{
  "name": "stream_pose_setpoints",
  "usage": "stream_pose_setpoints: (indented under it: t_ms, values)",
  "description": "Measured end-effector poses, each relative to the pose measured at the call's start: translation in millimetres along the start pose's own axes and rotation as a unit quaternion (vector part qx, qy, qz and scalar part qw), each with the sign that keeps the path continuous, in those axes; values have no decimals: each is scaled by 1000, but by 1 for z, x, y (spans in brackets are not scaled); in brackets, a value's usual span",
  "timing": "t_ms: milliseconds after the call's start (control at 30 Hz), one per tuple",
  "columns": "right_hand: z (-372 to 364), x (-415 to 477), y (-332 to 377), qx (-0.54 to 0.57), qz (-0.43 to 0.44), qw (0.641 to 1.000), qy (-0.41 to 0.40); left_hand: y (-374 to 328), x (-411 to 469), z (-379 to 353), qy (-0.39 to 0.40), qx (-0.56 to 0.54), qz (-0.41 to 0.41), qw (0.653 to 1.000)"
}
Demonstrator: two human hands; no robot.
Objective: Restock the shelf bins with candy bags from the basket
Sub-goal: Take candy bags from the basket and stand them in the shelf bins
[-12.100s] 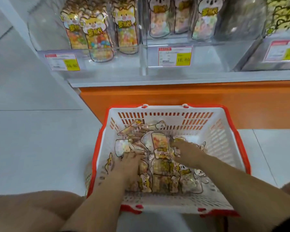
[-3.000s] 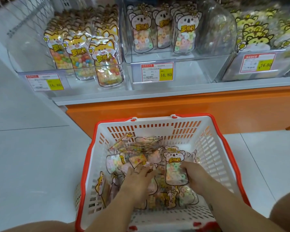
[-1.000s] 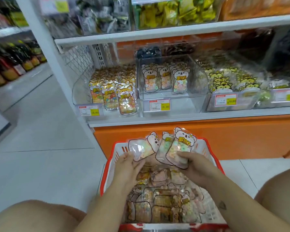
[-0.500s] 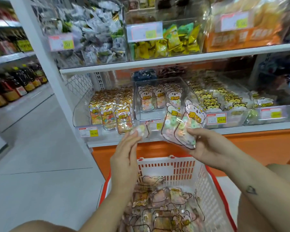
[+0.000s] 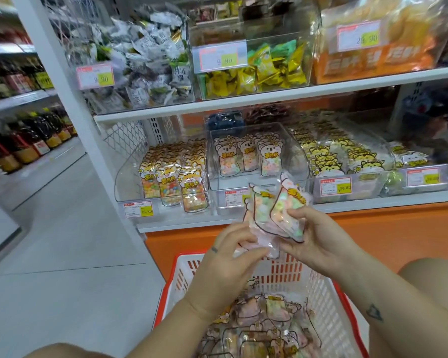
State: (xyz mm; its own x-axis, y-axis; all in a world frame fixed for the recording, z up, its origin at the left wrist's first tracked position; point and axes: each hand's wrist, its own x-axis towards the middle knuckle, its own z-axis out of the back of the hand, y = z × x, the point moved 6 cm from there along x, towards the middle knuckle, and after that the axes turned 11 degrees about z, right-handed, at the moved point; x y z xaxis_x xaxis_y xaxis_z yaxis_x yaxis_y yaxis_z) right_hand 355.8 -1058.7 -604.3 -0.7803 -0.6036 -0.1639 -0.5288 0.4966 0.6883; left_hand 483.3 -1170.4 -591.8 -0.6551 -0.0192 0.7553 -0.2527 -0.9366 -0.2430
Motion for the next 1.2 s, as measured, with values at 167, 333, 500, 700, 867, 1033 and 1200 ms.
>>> stream_pose_setpoints:
  t_ms: [167, 333, 500, 700, 867, 1033, 1200]
  values:
    - [13, 12, 11, -126, 67, 990, -7, 19, 15, 23, -14, -179, 310, 933]
    - [1, 7, -1, -211, 90, 971, 65, 27, 22, -3, 202, -358, 576, 707]
    - [-7, -3, -18, -382, 129, 911, 87, 22, 11, -26, 181, -371, 592, 692]
    - [-24, -3, -12, -455, 104, 880, 91, 18, 27, -25, 113, -378, 554, 733]
    - [-53, 22, 33, -452, 135, 870, 141, 42, 74, -27, 150, -355, 522, 761]
    - [-74, 72, 70, -511, 225, 812, 171, 83, 134, -29, 147, -304, 481, 809]
    - [-69, 133, 77, -587, 260, 757, 124, 125, 164, -53, 153, -236, 492, 824]
